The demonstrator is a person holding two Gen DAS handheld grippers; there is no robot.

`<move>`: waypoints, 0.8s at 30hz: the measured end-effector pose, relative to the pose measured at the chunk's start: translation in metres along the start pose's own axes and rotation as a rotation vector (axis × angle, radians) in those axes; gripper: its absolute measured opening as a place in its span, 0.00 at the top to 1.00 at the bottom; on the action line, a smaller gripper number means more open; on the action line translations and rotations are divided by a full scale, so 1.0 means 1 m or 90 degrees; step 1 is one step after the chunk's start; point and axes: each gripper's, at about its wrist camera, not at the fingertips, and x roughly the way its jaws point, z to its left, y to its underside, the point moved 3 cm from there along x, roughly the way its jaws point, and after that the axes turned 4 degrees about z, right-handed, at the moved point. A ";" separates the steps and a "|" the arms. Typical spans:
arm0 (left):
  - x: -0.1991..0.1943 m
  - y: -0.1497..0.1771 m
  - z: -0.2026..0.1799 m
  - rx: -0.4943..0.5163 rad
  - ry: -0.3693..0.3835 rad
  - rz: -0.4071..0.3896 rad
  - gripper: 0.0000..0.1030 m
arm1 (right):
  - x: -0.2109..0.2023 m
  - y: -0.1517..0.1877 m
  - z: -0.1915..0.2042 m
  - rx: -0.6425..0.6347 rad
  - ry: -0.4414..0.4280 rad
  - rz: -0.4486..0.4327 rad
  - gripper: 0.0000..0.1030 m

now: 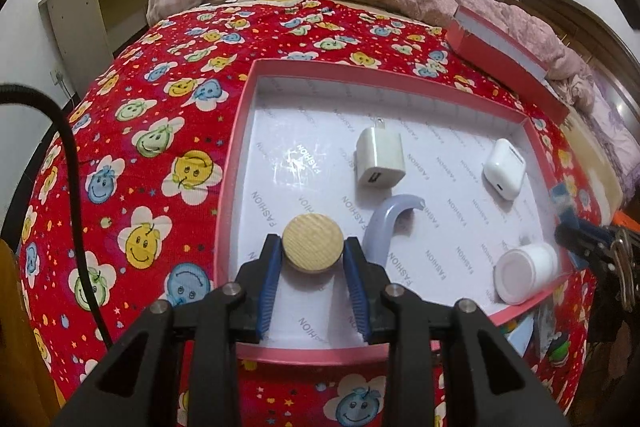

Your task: Organize rigid objects

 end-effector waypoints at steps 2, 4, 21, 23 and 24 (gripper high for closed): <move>0.000 0.000 0.000 -0.001 0.001 0.000 0.68 | 0.001 0.000 -0.001 0.002 -0.003 0.000 0.82; 0.000 0.000 0.000 -0.002 0.000 0.000 0.67 | 0.002 -0.001 -0.002 0.007 -0.004 -0.003 0.82; -0.019 0.005 -0.007 0.006 0.012 -0.007 0.35 | 0.000 0.004 -0.005 0.017 -0.010 -0.007 0.74; -0.026 0.006 -0.008 0.011 0.011 -0.015 0.33 | -0.001 0.005 -0.003 0.017 -0.011 -0.007 0.74; -0.028 0.006 -0.009 0.014 0.011 -0.018 0.33 | -0.002 0.006 -0.002 0.016 -0.012 -0.008 0.73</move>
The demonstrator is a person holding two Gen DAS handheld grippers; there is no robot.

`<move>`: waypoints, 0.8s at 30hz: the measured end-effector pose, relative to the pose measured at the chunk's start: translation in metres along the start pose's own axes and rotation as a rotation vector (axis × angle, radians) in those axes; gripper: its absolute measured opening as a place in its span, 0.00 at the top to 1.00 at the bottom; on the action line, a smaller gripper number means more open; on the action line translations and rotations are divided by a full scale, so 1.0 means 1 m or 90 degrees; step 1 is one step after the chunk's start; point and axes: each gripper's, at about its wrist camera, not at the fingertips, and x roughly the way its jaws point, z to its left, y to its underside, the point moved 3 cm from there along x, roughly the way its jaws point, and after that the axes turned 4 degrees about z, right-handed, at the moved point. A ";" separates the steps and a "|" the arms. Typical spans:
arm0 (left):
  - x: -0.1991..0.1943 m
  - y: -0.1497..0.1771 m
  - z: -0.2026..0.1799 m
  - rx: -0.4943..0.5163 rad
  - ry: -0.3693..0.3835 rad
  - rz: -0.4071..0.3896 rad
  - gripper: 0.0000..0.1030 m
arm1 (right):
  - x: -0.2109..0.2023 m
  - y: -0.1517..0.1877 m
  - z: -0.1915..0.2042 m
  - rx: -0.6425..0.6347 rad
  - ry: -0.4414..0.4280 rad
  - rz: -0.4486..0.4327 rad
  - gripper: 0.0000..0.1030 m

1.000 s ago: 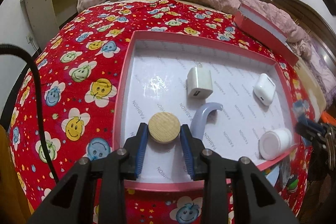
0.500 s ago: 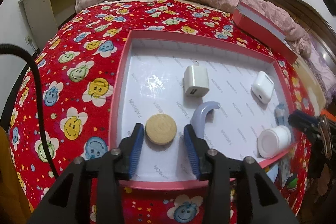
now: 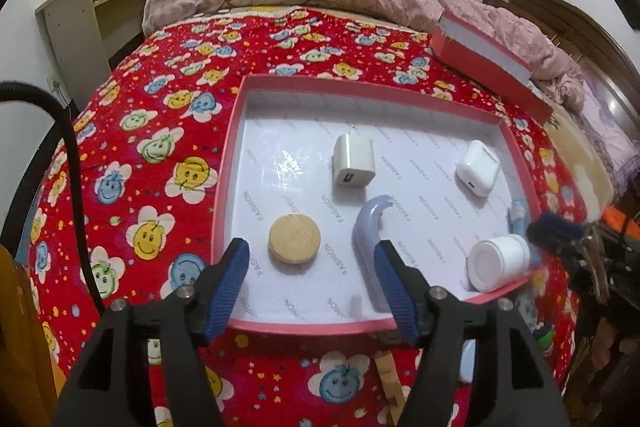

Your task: Organize rigid objects

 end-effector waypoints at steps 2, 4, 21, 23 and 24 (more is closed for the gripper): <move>-0.005 0.002 -0.002 0.005 0.002 -0.006 0.33 | -0.002 0.002 0.002 -0.002 -0.001 -0.002 0.73; -0.011 0.004 -0.004 0.011 0.007 -0.009 0.33 | -0.006 0.003 0.004 -0.006 -0.002 -0.007 0.73; -0.020 0.036 -0.016 0.046 0.013 0.007 0.33 | -0.030 0.031 0.015 -0.035 0.008 -0.018 0.67; -0.020 0.040 -0.017 0.050 0.013 0.010 0.33 | -0.032 0.039 0.015 -0.037 0.013 -0.015 0.67; -0.020 0.042 -0.018 0.050 0.015 0.012 0.33 | -0.032 0.044 0.015 -0.038 0.017 -0.010 0.67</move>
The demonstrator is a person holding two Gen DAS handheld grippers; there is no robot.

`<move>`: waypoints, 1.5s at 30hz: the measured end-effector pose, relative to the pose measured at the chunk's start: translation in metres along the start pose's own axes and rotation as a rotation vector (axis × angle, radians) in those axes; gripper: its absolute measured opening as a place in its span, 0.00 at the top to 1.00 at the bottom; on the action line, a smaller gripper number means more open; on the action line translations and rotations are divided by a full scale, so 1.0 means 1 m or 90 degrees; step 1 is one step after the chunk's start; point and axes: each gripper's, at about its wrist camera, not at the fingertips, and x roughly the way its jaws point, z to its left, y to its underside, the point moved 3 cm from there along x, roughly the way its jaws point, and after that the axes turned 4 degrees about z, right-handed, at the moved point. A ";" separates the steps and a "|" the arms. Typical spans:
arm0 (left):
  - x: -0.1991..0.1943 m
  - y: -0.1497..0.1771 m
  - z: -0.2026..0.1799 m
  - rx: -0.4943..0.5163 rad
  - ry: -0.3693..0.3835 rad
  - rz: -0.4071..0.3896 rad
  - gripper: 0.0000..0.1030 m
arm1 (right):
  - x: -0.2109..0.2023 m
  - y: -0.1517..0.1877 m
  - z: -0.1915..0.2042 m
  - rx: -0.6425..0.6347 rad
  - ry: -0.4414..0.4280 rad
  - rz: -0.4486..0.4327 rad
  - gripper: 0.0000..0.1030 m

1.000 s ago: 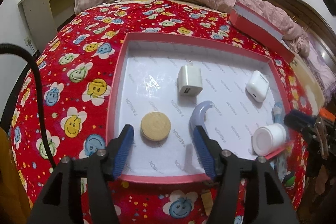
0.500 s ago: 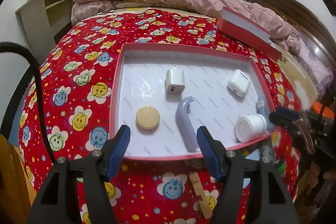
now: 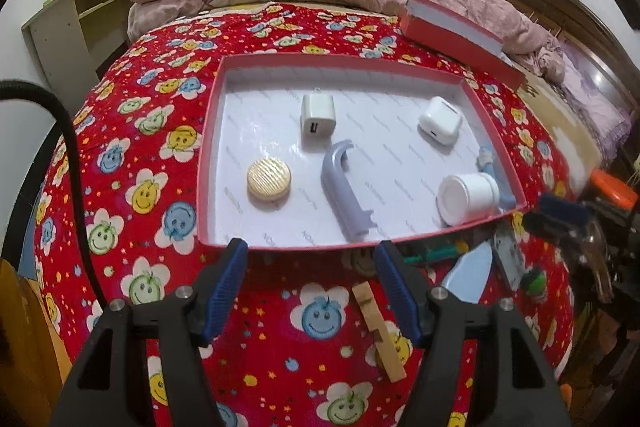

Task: Organize rigid objects
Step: 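Withdraw both tools and grasp the green-haired figurine keychain with the right tool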

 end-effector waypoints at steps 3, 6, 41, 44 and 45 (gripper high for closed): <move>0.000 0.005 -0.003 0.006 0.002 0.004 0.33 | 0.000 0.014 -0.001 -0.006 0.012 0.014 0.67; 0.000 0.010 -0.006 0.015 0.002 0.006 0.33 | 0.002 0.030 -0.006 -0.009 0.025 0.034 0.67; 0.015 0.045 -0.035 0.077 0.004 0.066 0.33 | 0.015 0.085 -0.019 0.025 0.010 0.074 0.76; 0.017 0.051 -0.036 0.092 -0.007 0.075 0.33 | 0.013 0.084 -0.009 0.020 -0.027 0.074 0.76; 0.018 0.053 -0.036 0.098 -0.009 0.079 0.33 | 0.013 0.084 -0.005 0.017 -0.035 0.074 0.76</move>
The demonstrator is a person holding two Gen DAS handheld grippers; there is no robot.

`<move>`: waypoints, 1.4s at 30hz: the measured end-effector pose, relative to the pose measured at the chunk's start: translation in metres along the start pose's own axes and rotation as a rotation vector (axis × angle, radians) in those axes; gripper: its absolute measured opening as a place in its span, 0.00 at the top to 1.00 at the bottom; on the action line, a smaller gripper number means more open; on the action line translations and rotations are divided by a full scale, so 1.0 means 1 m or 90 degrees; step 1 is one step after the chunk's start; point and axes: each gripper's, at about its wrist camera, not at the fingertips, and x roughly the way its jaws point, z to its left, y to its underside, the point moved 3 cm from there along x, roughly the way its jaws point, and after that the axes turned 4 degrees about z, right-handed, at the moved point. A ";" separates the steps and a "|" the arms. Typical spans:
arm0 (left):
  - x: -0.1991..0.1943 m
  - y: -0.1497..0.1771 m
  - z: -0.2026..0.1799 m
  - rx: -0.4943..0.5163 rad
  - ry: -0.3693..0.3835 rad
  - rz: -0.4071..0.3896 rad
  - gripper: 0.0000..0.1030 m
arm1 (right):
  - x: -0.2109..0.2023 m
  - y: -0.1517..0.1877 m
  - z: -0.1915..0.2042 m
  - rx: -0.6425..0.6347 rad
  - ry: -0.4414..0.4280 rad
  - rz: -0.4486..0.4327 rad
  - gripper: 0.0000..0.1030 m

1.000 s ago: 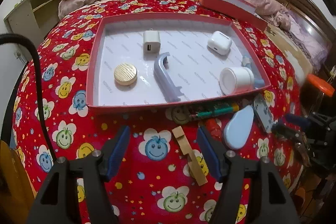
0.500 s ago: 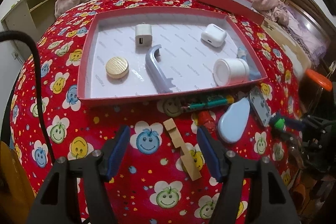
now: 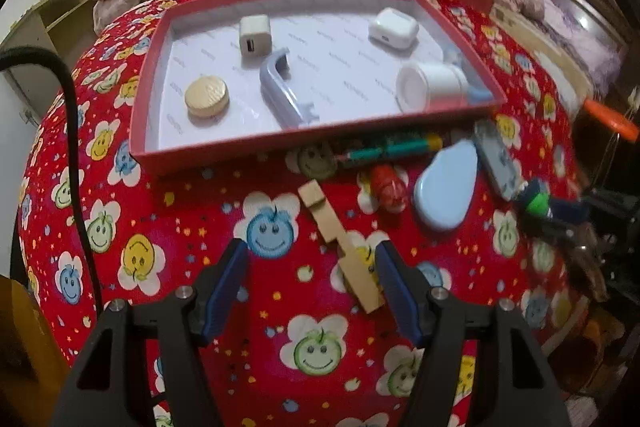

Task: Organize rigid objects
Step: 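Withdraw both tools and grasp the green-haired figurine keychain with the right tool, then grasp the light wooden stick with the left tool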

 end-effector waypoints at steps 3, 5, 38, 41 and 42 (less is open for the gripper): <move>0.004 0.004 -0.002 0.013 -0.009 0.009 0.33 | 0.003 -0.001 0.013 -0.015 -0.022 0.005 0.76; 0.004 0.007 -0.003 0.020 -0.019 0.010 0.32 | 0.007 -0.002 0.021 -0.022 -0.029 0.011 0.76; -0.005 0.019 0.054 -0.163 -0.016 -0.003 0.15 | 0.011 0.001 0.033 -0.036 -0.022 0.008 0.73; -0.003 0.017 0.045 -0.167 -0.015 -0.003 0.15 | 0.011 0.004 0.033 -0.035 -0.026 0.007 0.69; -0.001 0.015 0.044 -0.168 -0.016 -0.002 0.13 | 0.010 0.005 0.033 -0.033 -0.028 0.007 0.68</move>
